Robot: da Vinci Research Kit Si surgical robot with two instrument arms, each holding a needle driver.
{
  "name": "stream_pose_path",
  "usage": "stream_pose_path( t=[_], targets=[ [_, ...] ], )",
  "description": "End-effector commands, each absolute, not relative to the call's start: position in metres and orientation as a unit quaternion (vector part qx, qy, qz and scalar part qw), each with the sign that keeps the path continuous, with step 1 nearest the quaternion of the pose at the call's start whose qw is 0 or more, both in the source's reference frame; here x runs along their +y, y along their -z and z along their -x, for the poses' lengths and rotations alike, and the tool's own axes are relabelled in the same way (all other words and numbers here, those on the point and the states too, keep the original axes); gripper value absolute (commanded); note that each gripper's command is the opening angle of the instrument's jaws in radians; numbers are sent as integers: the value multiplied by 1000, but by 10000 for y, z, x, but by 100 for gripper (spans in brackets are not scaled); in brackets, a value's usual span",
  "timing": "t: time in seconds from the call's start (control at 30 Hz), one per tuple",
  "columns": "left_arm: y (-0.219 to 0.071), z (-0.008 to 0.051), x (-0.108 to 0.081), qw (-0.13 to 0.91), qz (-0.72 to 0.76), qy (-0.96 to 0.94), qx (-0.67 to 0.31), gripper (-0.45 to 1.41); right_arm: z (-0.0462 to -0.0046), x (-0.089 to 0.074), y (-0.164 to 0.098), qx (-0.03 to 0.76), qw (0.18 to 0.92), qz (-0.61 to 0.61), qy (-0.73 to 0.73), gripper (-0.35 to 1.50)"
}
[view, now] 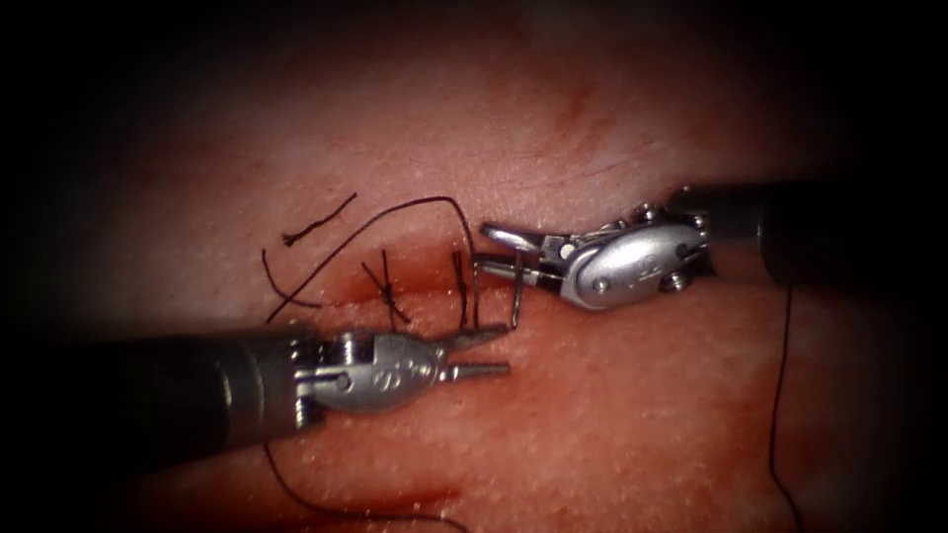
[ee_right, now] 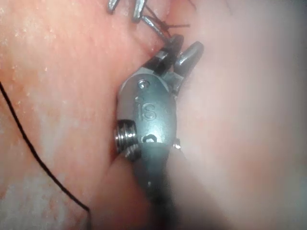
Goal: Wound Closure
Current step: Push needle through tissue above incision with right hand
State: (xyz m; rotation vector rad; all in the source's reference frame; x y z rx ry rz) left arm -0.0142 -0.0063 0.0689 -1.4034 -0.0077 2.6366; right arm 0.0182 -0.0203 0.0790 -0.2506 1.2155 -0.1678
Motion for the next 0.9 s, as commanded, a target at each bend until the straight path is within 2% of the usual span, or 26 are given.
stream_pose_path(
  t=[0.03,0.6,0.7,0.83,0.87,0.9],
  targets=[
    [-694,147,-62,77,469,-880,-2,7,-182,-198,-809,567,815,101,64,-35],
    [-693,146,-62,77,468,-880,-2,9,-171,-227,-849,546,837,0,26,-35],
    [-693,146,-62,77,469,-880,-2,9,-162,-233,-853,537,842,-45,-28,-35],
    [-693,146,-62,77,469,-880,-2,9,-155,-226,-847,534,841,-43,-72,-35],
    [-692,146,-62,77,468,-880,-2,9,-156,-221,-843,540,837,-34,-86,-11],
    [-692,146,-62,77,468,-880,-2,9,-157,-218,-839,546,832,-27,-96,31]
  ],
)
